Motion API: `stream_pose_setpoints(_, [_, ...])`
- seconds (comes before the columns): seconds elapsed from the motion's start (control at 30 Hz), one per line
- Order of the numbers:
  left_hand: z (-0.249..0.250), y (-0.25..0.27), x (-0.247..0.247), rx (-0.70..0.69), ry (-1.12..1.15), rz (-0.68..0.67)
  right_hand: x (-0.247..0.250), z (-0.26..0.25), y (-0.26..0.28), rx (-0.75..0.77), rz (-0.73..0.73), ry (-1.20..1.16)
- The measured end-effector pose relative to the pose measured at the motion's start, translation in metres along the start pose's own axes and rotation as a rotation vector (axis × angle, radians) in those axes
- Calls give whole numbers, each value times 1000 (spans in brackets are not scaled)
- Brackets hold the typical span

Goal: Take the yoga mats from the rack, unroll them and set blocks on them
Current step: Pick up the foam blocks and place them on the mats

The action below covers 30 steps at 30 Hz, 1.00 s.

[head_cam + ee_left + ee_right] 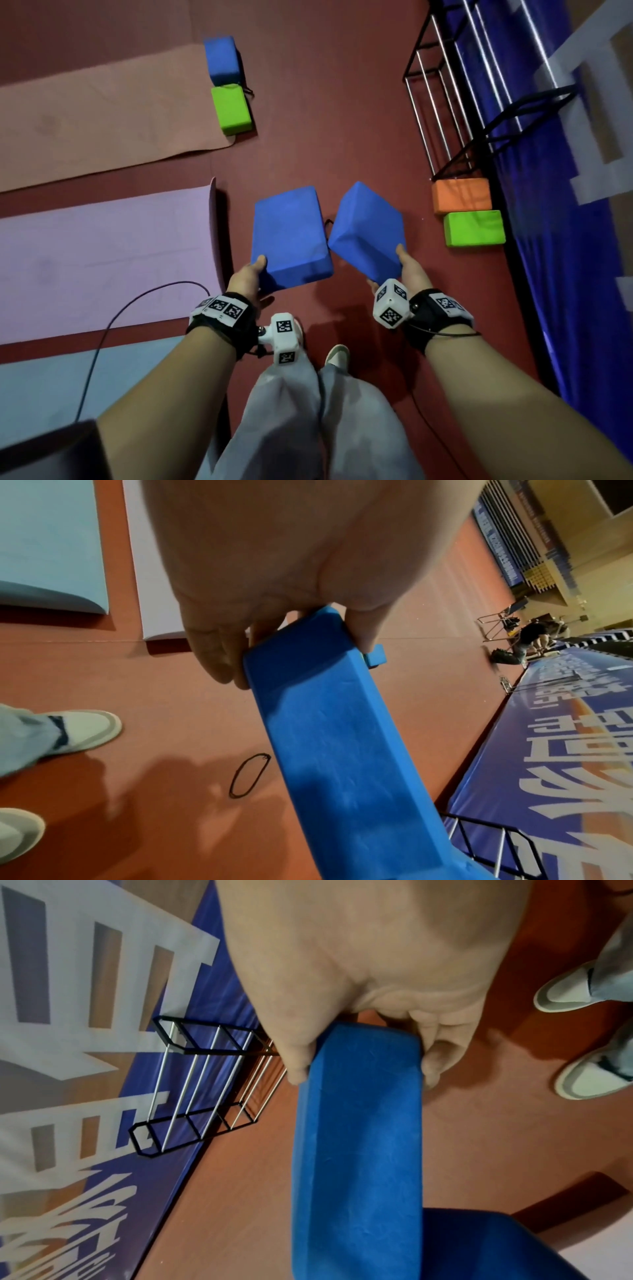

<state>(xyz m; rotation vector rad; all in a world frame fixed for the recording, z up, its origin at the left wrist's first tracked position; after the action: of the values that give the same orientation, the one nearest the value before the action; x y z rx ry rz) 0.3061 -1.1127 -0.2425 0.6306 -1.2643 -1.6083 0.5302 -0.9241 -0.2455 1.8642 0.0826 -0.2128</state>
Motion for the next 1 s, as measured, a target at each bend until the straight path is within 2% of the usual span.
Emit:
stream_pose_setpoints(0.27, [47,-55,22,-7,38,-47,-74,-4,-39,47,-12,129])
stream_pose_setpoints(0.47, [66,-102,62,-14,92,-16,-125,26,-79,14,-24,234])
stream_pose_setpoints(0.57, [65,-129,89,-29,135,0,-150,51,-96,-11,-51,273])
stream_pose_setpoints(0.77, [37,-193,148,52,239,6,-184,110,-135,-47,-26,367])
stream_pose_setpoints(1.0, [24,-330,232,75,280,17,-232,195,-233,-6,70,433])
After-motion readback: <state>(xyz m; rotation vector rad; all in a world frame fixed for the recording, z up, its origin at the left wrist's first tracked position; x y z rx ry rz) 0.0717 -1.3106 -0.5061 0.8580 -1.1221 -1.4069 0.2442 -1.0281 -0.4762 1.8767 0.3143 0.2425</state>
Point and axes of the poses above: each hand's wrist, its own y-axis away from the middle knuckle, its own x-axis out of the back of the hand, z = x × y, the point moved 9 cm from there along -y, towards the middle knuckle, and after that the axes turned 4 degrees about x, right-handed, at the moved point
